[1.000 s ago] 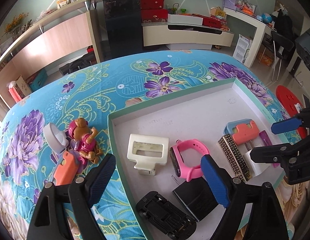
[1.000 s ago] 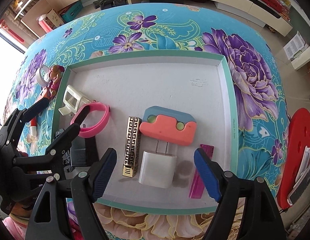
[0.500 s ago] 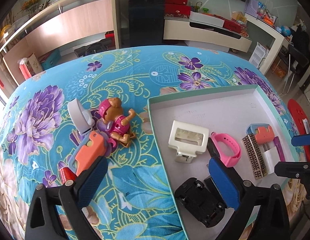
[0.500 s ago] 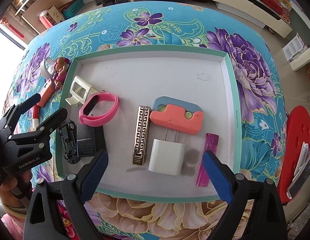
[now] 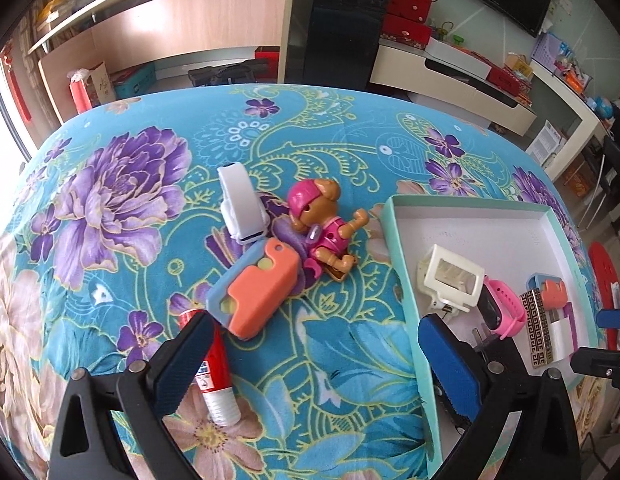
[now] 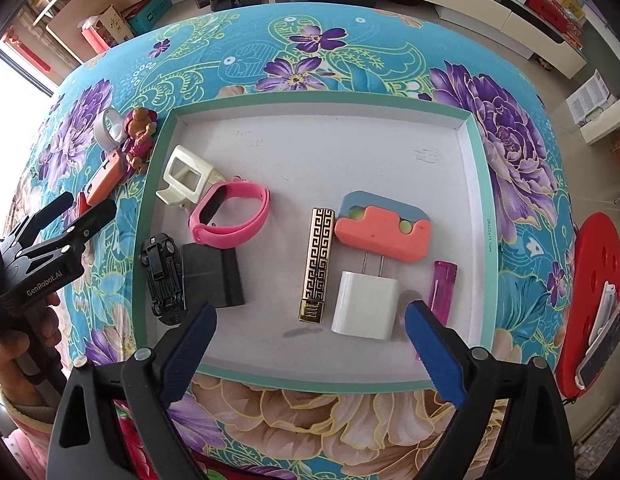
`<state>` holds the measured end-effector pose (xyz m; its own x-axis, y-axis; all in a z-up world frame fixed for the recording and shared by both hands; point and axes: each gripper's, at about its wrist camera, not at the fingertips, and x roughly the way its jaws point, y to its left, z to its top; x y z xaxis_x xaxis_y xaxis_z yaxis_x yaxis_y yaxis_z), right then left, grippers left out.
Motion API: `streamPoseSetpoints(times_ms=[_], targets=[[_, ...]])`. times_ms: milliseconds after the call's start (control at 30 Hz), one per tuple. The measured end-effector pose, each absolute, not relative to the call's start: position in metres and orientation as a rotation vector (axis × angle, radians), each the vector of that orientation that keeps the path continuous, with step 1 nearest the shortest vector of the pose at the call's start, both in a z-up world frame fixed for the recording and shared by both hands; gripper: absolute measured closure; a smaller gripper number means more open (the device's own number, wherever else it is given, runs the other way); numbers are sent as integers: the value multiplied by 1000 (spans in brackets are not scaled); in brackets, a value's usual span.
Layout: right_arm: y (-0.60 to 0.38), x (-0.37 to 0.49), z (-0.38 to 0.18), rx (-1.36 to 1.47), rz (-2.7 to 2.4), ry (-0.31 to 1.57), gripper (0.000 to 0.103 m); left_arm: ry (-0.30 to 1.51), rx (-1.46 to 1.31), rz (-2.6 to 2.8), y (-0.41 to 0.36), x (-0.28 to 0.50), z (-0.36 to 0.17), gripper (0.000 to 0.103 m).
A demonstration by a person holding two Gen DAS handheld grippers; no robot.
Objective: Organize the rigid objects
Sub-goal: 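Withdraw both tools from the tray toward the remaining objects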
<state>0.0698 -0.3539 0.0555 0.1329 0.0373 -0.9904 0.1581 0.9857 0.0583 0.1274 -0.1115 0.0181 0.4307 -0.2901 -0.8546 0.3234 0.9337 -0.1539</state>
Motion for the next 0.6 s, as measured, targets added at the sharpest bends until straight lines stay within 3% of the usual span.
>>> streamPoseSetpoints(times_ms=[600], targets=[[-293,100,52,86,-8,1461,8,1085,-55,-194,-24,150,8,0]])
